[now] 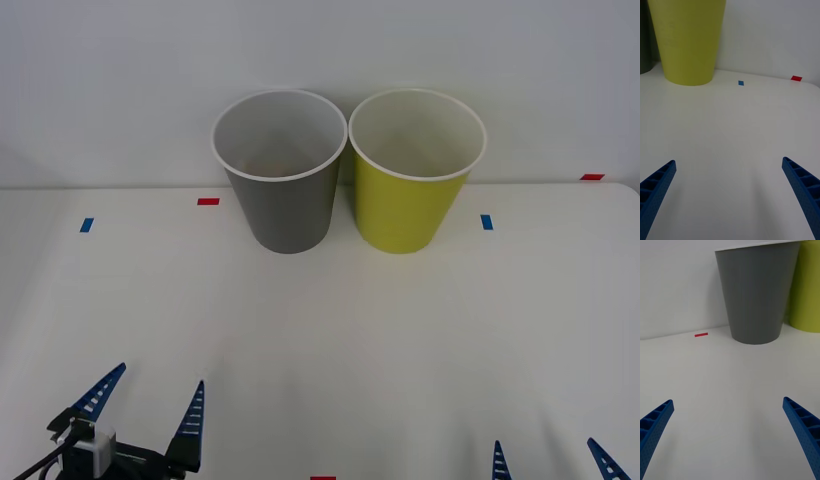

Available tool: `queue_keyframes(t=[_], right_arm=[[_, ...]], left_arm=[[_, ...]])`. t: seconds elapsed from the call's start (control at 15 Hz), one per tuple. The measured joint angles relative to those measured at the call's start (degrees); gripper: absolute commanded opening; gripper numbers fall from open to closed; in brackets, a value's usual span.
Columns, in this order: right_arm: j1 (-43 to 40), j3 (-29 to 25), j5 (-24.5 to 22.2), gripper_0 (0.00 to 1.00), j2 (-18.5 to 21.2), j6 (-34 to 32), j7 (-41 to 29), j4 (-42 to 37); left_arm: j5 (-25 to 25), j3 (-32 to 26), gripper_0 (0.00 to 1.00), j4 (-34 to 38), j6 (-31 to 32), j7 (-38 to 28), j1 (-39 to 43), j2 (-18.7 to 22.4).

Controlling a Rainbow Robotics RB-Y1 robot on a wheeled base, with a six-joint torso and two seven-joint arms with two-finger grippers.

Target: Put cans in the gray bin and PET bottles in the light green bin.

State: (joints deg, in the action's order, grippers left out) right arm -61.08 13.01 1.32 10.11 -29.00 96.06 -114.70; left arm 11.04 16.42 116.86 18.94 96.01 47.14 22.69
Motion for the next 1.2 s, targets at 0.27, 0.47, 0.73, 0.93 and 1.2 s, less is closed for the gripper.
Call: queue_keyframes(t=[0.27,0.47,0.73,0.93,1.2], right_arm=[[0.00,0.00,0.00,0.98,0.00,0.00,0.00,0.00],[0.00,0.00,0.00,0.99,0.00,0.00,0.00,0.00],[0.00,0.00,0.00,0.98,0.00,0.00,0.00,0.00],[0.00,0.00,0.00,0.98,0.00,0.00,0.00,0.00],[0.00,0.00,0.00,0.98,0.00,0.00,0.00,0.00]], left_arm=[[-0.60,-0.07,1.00,-0.13,2.98,-0.38,5.21,-0.42],[-0.99,0.47,1.00,-0.17,4.49,-0.49,7.48,-0.53],[-2.02,1.07,1.00,-0.63,7.14,-0.60,8.84,-0.65],[-2.63,1.76,1.00,-2.65,9.90,-0.65,8.88,-0.94],[-2.49,1.86,1.00,-4.17,11.03,-0.98,9.02,-1.40]])
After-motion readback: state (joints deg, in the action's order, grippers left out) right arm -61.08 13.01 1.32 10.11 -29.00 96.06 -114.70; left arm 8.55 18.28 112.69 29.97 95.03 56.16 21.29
